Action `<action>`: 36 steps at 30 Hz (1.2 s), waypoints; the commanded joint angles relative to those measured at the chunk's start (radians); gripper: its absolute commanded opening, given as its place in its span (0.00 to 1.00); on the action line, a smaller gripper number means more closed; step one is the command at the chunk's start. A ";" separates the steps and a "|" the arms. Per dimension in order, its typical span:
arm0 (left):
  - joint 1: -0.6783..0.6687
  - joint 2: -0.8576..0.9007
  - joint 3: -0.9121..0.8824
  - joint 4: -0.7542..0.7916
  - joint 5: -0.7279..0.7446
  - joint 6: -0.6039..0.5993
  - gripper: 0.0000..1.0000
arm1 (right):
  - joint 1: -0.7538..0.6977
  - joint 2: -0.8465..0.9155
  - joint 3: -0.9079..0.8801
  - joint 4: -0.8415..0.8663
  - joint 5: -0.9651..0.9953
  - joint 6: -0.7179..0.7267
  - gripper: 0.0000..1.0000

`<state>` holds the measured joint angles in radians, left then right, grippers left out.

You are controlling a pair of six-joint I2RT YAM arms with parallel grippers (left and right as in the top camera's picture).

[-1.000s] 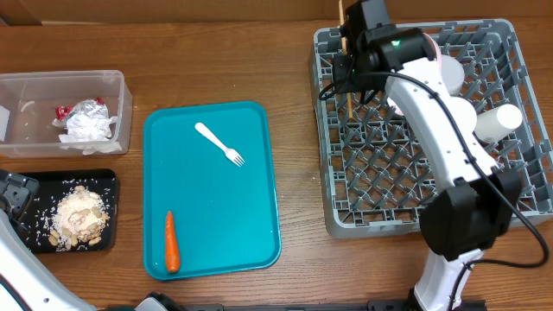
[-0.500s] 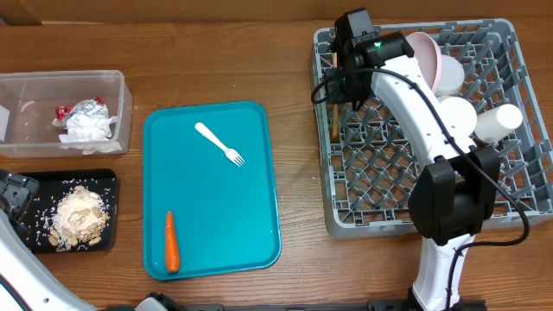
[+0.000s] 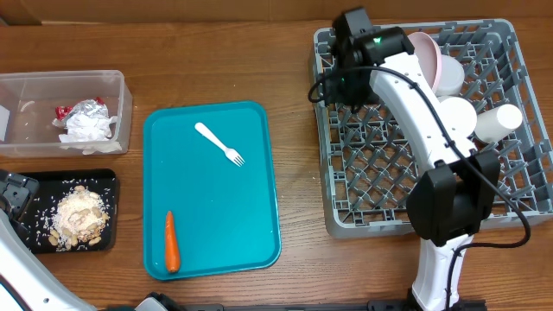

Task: Sort waste into correct bins and load items into the dishwasher rack
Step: 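Release the chopstick and move the right gripper left over the white fork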

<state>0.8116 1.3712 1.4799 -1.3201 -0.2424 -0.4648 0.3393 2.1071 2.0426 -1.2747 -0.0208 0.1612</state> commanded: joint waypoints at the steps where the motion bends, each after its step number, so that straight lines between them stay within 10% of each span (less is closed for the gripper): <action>1: 0.001 0.003 0.021 0.000 0.004 -0.010 1.00 | 0.097 -0.056 0.090 0.025 -0.035 0.030 0.84; 36: 0.001 0.003 0.021 0.000 0.004 -0.010 1.00 | 0.502 0.327 0.018 0.377 0.021 -0.002 0.84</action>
<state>0.8116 1.3712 1.4799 -1.3201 -0.2424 -0.4648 0.8352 2.4023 2.0659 -0.9123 -0.0143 0.1627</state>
